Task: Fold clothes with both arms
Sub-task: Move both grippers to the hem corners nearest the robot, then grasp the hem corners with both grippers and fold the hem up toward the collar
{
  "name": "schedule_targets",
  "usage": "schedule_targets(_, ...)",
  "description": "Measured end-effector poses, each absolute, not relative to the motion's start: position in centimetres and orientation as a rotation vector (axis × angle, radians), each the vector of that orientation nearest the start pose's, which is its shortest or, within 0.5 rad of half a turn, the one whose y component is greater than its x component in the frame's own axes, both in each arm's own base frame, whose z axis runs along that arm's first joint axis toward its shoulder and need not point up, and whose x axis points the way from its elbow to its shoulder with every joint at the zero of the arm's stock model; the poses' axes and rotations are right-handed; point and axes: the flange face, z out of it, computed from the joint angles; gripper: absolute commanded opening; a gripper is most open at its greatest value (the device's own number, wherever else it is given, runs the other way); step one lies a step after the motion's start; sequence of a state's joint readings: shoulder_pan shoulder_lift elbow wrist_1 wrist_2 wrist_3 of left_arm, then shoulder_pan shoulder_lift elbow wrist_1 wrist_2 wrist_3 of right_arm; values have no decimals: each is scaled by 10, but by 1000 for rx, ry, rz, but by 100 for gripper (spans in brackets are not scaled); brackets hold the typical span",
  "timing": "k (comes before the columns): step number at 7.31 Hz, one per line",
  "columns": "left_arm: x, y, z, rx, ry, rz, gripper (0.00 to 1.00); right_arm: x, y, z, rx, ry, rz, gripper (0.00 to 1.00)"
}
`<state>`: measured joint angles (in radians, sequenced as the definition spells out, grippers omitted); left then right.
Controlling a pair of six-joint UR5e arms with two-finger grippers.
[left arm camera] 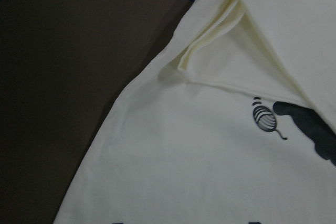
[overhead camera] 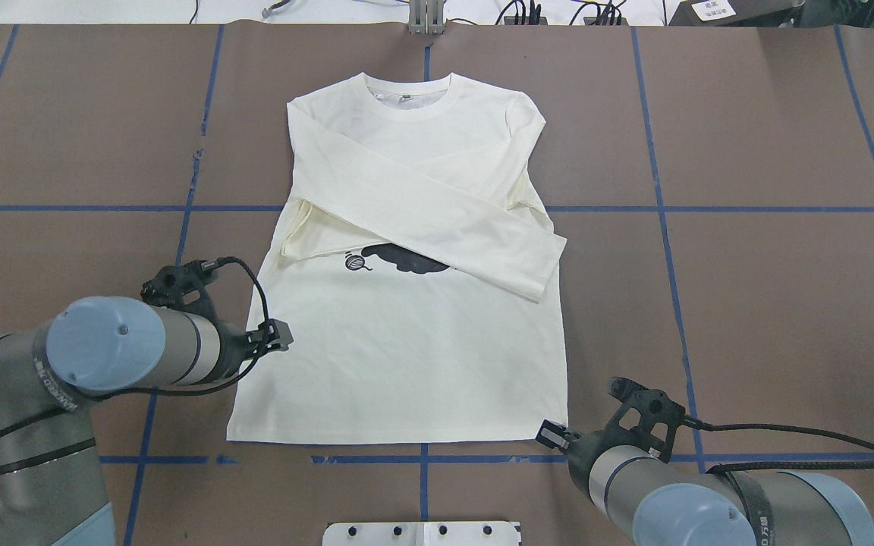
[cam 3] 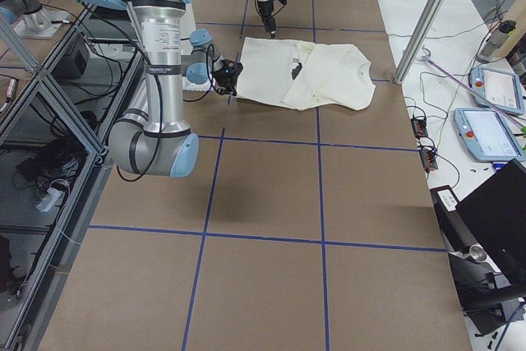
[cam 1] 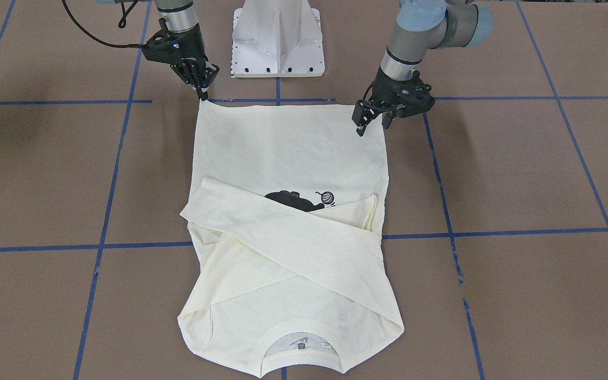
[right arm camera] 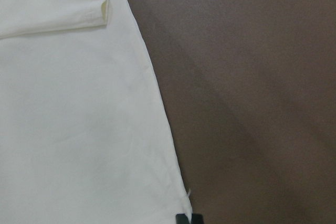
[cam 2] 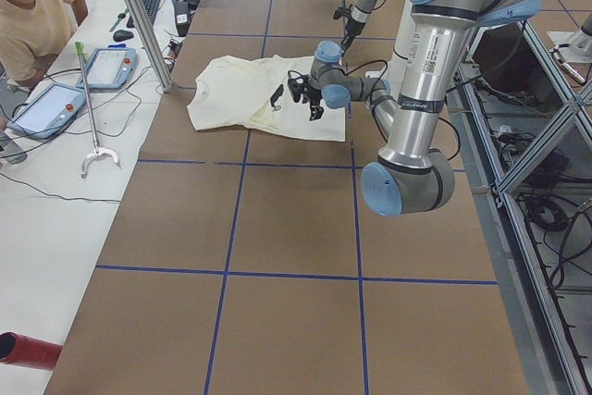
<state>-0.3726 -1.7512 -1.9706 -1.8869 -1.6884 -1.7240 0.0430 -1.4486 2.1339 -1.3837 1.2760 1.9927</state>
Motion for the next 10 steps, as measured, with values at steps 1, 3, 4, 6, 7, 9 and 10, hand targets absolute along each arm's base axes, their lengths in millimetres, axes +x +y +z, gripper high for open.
schedule_targets(1,464,-297,365,-19,879,-426,74,-485,-183,321,109,-916,560,0)
schedule_targets(3,465,-284,378,-42,840,-427,68,-485,-183,320,109,-917,560,0)
schedule_targets(4,467,-280,380,-51,832,-428,64,-485,-183,321,109,-916,560,0)
schedule_targets(6,468,-272,377,-76,834,-419,61,-485,-182,321,110,-916,559,0)
schedule_targets(7,466,-267,372,-85,836,-411,57,-485,-182,321,110,-915,559,0)
schedule_targets(9,468,-254,369,-101,822,-397,56,-485,-182,322,110,-914,559,0)
schedule_targets(10,470,-250,371,-107,816,-395,56,-486,-182,322,111,-912,559,0)
